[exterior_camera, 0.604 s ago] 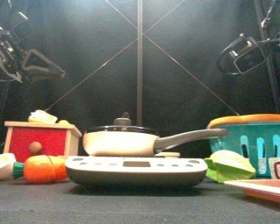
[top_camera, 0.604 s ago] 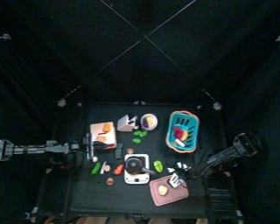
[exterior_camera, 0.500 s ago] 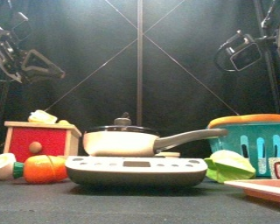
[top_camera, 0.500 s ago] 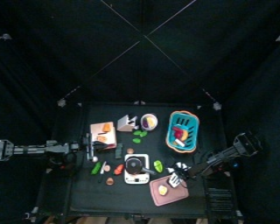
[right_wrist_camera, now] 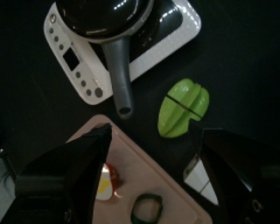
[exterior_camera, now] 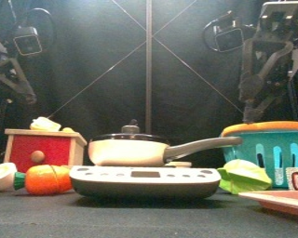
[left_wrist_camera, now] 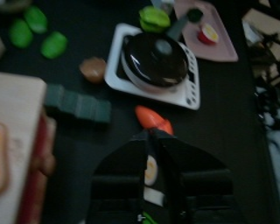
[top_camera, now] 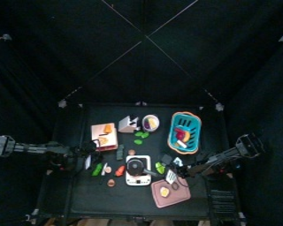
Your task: Grab pairing knife
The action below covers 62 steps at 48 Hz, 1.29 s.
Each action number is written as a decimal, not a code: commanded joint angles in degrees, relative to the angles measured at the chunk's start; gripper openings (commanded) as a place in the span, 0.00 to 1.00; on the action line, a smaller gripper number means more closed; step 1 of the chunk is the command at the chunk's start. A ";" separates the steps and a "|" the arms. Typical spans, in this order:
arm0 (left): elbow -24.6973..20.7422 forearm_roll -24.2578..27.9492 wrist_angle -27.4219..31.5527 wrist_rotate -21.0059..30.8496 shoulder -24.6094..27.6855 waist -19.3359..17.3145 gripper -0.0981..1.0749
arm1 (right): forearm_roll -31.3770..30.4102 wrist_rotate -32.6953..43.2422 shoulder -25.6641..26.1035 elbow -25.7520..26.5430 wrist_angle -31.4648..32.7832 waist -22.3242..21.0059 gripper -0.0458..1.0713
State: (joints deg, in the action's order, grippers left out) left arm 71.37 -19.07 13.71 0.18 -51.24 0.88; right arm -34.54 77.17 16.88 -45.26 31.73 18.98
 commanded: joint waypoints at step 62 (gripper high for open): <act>-21.45 37.27 39.02 76.46 19.51 26.19 0.82 | -2.64 0.62 -2.55 -1.05 -2.46 -0.44 0.94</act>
State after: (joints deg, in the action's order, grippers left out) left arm 51.94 15.91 51.86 70.84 -33.75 23.20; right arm -37.35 77.61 13.62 -47.46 29.36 18.54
